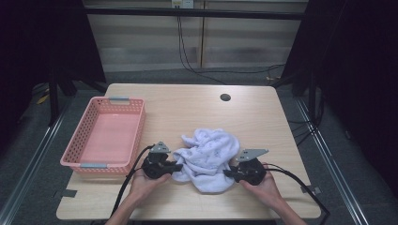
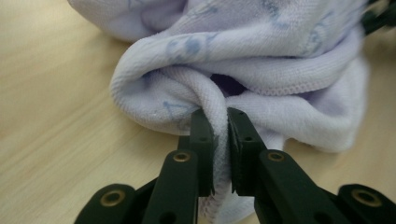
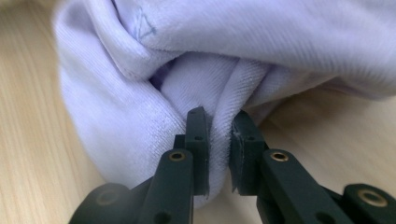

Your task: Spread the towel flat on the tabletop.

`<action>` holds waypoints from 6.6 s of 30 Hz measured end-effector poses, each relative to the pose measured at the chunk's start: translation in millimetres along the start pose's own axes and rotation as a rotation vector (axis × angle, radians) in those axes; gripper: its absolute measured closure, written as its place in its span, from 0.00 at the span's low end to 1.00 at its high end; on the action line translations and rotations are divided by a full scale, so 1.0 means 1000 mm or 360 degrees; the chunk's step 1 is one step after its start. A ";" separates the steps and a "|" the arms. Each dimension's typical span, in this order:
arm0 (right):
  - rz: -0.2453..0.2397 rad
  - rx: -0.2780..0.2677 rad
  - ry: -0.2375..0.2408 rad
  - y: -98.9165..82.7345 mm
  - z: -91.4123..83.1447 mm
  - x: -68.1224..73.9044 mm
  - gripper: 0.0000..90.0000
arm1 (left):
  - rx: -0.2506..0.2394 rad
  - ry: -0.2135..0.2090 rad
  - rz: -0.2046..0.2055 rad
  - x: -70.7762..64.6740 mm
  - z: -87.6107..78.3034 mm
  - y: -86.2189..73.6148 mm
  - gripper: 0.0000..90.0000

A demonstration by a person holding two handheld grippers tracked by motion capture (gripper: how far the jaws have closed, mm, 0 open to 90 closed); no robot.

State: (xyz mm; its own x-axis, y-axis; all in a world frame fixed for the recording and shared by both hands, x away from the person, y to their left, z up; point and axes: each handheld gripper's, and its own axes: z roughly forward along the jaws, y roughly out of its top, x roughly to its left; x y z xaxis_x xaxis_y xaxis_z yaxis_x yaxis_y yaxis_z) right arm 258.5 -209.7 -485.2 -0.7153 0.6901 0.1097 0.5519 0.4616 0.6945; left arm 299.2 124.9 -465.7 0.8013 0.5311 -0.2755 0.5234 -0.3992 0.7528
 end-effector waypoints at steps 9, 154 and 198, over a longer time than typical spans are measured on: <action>0.0103 -0.0223 -0.0128 0.001 -0.049 -0.025 0.43 | -0.0158 -0.0039 0.0136 -0.022 -0.011 0.029 0.92; -0.0142 0.0007 0.0232 -0.023 0.004 0.052 0.74 | 0.0064 -0.0072 -0.0026 0.014 0.014 0.002 0.52; 0.0260 -0.0416 -0.0125 -0.041 -0.089 -0.036 0.73 | -0.0006 -0.0057 0.0035 0.016 -0.015 -0.011 0.80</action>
State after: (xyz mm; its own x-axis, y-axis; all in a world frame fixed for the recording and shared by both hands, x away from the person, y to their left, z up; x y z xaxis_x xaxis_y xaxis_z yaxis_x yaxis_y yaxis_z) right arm 224.1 -303.1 -454.5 -0.5854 0.7890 0.1866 0.5207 0.1894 0.8325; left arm 302.1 149.5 -469.3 0.8226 0.4949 -0.2800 0.5044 -0.4078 0.7611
